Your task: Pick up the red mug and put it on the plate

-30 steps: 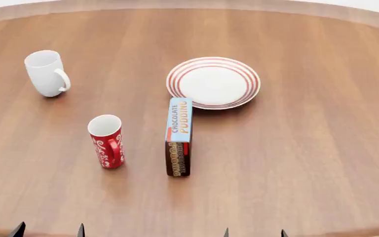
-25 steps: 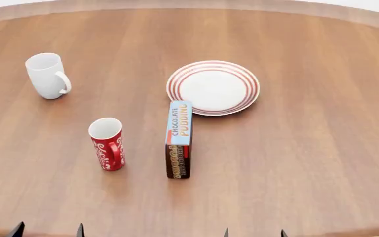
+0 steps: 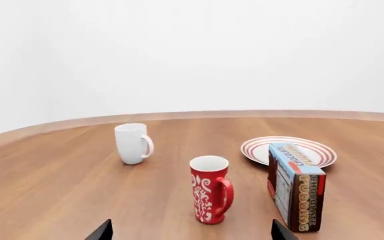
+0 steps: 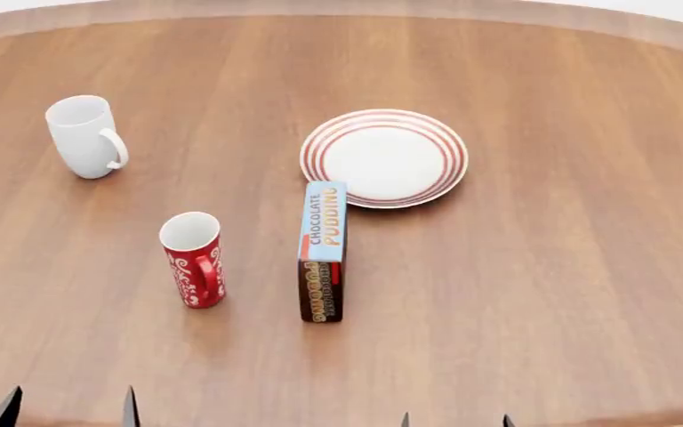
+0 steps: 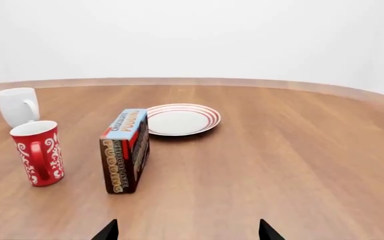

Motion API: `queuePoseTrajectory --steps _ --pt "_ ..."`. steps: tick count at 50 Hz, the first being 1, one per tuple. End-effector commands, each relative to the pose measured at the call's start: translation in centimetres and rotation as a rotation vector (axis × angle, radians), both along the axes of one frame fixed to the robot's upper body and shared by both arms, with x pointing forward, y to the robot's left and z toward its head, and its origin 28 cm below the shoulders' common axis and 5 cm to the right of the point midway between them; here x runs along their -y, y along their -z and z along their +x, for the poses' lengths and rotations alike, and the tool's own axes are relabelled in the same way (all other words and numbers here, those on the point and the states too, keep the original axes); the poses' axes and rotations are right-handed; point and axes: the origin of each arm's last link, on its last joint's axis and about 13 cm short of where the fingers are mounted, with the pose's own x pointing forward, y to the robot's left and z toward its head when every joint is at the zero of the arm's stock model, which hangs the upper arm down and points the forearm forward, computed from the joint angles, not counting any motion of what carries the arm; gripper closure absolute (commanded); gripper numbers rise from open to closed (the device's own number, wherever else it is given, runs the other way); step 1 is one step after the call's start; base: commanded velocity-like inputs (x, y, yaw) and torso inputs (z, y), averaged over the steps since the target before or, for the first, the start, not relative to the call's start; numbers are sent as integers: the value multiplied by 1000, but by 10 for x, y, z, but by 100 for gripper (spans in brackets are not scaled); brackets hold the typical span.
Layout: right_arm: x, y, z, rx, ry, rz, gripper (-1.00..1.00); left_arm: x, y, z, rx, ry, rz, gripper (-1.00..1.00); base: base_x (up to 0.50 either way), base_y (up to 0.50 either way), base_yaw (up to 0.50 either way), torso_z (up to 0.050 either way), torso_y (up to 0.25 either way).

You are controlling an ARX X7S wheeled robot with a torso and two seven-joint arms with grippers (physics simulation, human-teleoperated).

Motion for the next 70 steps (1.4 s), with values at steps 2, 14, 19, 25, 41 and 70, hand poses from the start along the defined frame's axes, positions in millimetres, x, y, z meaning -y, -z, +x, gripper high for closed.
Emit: queuePoseTrajectory --steps 2,14,19,25,41,70 --pt "0 1 0 -1 -4 2 -100 0 0 2 127 -41 17 -100 0 0 0 0 0" --pt "0 0 0 2 -7 7 -100 0 0 3 213 -70 52 -100 0 0 0 0 0" --pt "1 1 1 3 5 8 -100 -1 0 4 250 -71 70 -100 0 0 0 0 0" --pt "1 0 1 11 4 16 -100 -1 0 5 272 -68 79 -100 0 0 0 0 0" --pt "1 -1 0 14 -4 13 -100 -1 0 5 293 -59 91 -100 0 0 0 0 0" --pt "0 0 1 0 -22 -2 -100 -1 0 5 291 -56 90 -100 0 204 0 0 0"
